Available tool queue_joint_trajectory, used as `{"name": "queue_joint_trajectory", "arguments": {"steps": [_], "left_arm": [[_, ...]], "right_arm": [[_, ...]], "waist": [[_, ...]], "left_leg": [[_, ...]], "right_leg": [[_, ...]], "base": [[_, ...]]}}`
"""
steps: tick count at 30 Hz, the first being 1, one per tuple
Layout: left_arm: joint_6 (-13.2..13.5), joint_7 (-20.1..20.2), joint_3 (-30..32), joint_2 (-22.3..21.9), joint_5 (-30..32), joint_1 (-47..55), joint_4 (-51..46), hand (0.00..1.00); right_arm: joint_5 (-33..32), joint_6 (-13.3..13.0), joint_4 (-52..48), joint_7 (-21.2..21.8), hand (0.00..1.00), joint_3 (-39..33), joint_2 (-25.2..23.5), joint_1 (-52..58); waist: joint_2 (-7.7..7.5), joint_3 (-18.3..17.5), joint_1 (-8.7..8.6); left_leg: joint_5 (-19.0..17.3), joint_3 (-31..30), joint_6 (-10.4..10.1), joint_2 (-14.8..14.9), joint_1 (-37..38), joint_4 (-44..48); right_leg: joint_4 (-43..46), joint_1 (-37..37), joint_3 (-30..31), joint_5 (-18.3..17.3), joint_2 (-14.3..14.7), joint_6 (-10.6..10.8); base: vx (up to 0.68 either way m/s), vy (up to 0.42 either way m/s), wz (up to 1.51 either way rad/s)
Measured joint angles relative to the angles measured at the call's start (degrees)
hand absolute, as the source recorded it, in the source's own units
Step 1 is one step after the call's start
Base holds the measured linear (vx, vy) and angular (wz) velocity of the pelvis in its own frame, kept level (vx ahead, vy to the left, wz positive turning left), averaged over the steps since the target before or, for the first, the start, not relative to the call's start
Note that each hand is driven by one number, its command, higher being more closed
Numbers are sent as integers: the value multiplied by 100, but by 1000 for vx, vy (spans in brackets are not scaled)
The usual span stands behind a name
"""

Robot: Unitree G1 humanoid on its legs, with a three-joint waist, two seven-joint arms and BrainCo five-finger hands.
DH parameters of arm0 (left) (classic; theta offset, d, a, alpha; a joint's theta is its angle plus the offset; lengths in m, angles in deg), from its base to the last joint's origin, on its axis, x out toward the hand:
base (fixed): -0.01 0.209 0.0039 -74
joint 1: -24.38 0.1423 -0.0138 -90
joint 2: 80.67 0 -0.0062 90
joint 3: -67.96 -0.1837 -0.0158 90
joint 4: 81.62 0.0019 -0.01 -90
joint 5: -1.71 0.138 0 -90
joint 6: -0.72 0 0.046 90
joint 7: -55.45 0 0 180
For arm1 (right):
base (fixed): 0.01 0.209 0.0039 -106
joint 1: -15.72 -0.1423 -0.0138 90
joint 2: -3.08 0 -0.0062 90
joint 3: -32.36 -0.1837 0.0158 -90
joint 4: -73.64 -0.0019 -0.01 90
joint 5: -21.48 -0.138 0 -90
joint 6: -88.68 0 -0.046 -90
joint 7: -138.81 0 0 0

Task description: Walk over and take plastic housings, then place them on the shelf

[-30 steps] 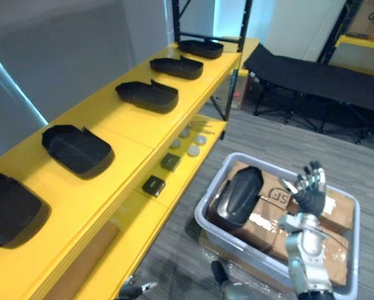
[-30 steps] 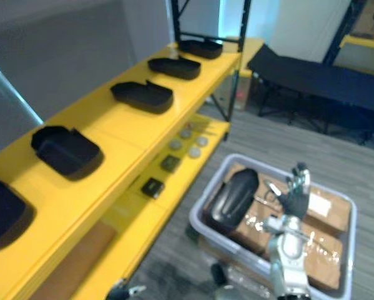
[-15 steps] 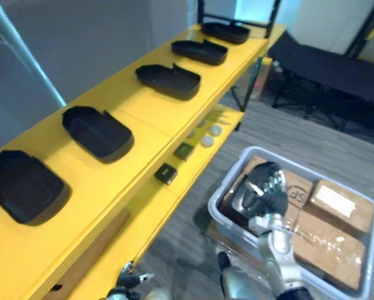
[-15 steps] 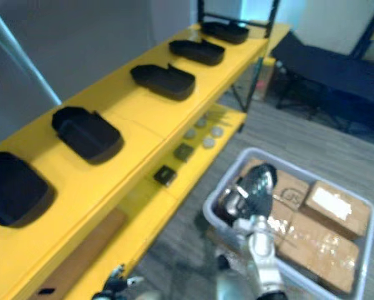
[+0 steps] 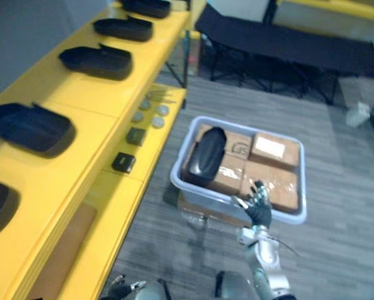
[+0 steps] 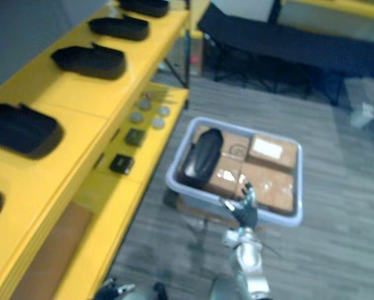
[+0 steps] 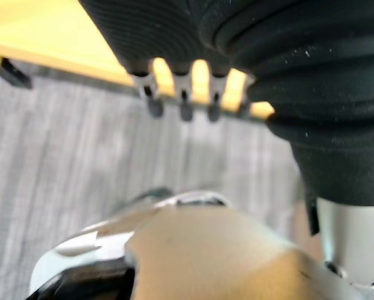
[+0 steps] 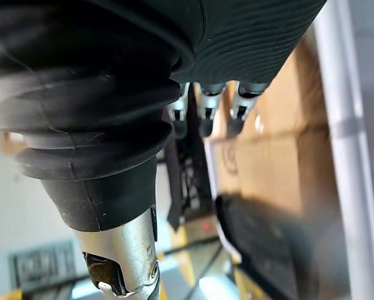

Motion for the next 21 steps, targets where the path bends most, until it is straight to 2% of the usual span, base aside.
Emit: {"name": "queue_joint_trajectory", "arguments": {"steps": [1,2,3,5,7,9,11,13,14,18,20,21], "left_arm": [[5,-3,9,1,-39,-3,3,0],[52,-17,44,4,-111,-5,3,0],[86,-42,72,16,-182,-5,0,0],[189,-112,231,11,-327,-56,-62,0],[321,-194,251,28,-673,-144,-60,0],[514,-212,267,-56,-1088,-123,-124,0],[579,-288,271,-176,-1121,-93,-183,0],[587,-485,260,-269,-1119,-87,-231,0],[647,-500,261,-296,-1118,-85,-239,0],[676,-364,269,-375,-1156,-82,-330,0],[681,-284,270,-403,-1166,-87,-361,0],[678,-227,268,-426,-1216,-88,-392,0]], "right_arm": [[-5,84,0,6,0,85,74,83],[-21,135,0,24,0,128,107,126],[-60,140,-3,69,0,128,120,111],[-145,144,-5,160,0,11,172,-122],[-188,138,17,181,0,-220,161,-362],[-230,184,87,137,0,-716,184,-626],[-270,229,381,95,0,-1224,267,-987],[-383,259,1187,17,0,-1795,612,-1769],[-567,276,1565,-13,0,-2012,841,-2165],[-686,332,2377,-14,0,-2190,1502,-3258],[-693,231,2733,-14,0,-2167,1785,-3991],[-701,176,2864,-16,0,-2162,1936,-4330]], "waist": [[27,-5,-31],[-13,28,-49],[-34,50,-41],[-85,235,15],[-176,535,52],[-88,747,134],[81,889,209],[280,1019,232],[330,1067,313],[449,1267,519],[507,1352,575],[553,1409,675]], "left_leg": [[20,-7,-36,53,-69,44],[41,10,-74,148,-166,95],[52,54,-92,198,-219,123],[67,261,-145,416,-424,303],[5,281,-191,515,-579,589],[-8,242,-204,522,-631,689],[-6,-173,-201,427,-642,680],[-7,-673,-201,295,-775,629],[-1,-774,-194,268,-854,646],[21,-1161,-157,86,-921,631],[30,-1397,-141,-23,-1087,693],[27,-1480,-127,-74,-1178,738]], "right_leg": [[-250,9,10,141,123,-14],[-593,29,44,308,263,-39],[-769,20,67,311,288,-50],[-912,-105,-355,282,297,-145],[-1014,-162,-446,630,295,-142],[-1184,-155,-429,860,317,-161],[-1234,-144,-466,883,291,-161],[-1292,-128,-855,989,155,-104],[-1372,-83,-946,1122,148,-85],[-1484,43,-1166,1266,65,-91],[-1426,-22,-1275,1286,-11,-69],[-1337,-101,-1320,1285,-47,-68]], "base": [[-168,-207,-44],[-169,-149,-40],[-181,-132,-43],[-176,-67,-55],[-193,-72,-31],[-159,-49,-19],[-53,-3,-16],[-45,45,21],[-10,48,35],[-3,57,32],[-31,104,36],[-41,91,30]]}}
